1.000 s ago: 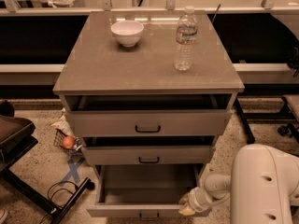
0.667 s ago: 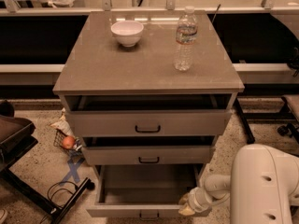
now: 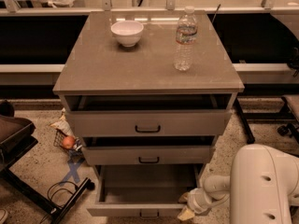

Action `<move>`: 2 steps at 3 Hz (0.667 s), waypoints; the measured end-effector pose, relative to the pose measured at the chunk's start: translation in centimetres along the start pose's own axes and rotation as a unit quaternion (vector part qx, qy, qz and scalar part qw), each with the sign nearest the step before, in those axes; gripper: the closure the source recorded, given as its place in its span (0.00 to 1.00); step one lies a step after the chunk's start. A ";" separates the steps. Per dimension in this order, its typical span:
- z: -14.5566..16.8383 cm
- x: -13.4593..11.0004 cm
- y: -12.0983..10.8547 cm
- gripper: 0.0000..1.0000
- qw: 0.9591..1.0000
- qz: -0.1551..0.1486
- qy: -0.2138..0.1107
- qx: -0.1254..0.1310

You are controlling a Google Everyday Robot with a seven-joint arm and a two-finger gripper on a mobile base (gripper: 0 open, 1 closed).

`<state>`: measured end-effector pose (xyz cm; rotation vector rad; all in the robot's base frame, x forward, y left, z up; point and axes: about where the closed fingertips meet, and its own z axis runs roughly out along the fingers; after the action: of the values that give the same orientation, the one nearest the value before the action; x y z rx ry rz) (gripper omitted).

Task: Open bottom drawer

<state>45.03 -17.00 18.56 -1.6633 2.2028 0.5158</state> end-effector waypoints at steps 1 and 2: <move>-0.1 -0.1 0.0 0.00 1.000 0.000 0.000 0.000; -0.1 -0.3 0.0 0.00 1.000 -0.001 0.002 -0.003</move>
Offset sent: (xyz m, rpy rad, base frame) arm 0.0000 0.0000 0.0011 0.0000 0.0000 0.0000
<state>45.08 -16.82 18.75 -1.6713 2.2037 0.5189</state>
